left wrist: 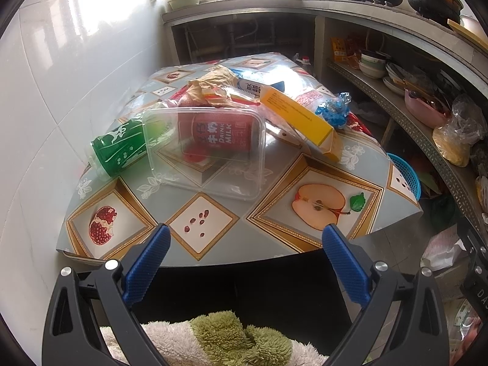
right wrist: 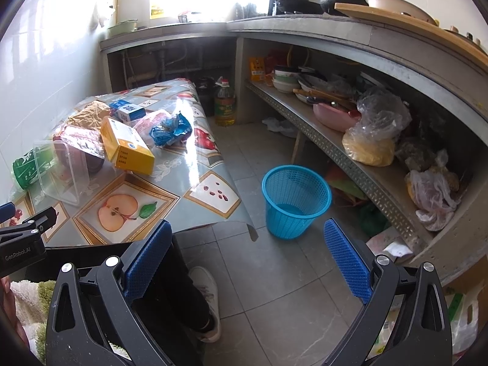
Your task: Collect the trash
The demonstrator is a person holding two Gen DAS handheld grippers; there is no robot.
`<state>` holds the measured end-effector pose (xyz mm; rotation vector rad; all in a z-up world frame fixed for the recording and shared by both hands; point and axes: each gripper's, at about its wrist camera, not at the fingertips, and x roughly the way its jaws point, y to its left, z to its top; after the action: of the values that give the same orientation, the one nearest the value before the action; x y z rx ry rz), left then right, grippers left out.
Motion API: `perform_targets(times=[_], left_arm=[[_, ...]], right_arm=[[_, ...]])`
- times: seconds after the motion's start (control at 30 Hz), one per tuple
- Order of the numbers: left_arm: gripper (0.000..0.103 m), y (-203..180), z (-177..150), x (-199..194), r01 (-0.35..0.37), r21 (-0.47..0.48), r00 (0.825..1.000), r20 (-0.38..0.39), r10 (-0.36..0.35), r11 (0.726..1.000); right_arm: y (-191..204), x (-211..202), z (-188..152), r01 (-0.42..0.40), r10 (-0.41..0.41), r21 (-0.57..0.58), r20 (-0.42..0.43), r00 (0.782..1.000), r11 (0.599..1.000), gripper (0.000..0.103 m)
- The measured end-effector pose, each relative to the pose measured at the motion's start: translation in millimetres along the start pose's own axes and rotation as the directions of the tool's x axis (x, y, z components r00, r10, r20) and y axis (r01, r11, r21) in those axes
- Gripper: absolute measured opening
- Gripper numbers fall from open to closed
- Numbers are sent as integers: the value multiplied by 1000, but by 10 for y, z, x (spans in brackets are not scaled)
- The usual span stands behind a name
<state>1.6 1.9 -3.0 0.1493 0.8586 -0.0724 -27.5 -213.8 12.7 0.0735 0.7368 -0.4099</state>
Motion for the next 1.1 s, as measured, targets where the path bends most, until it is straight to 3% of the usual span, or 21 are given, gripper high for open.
perform_targets(times=[1.1], left_arm=[[98, 28, 23, 11, 0, 0, 1000, -7, 0, 1000]], right_arm=[[38, 23, 28, -5, 5, -6, 0, 1000, 1000, 95]])
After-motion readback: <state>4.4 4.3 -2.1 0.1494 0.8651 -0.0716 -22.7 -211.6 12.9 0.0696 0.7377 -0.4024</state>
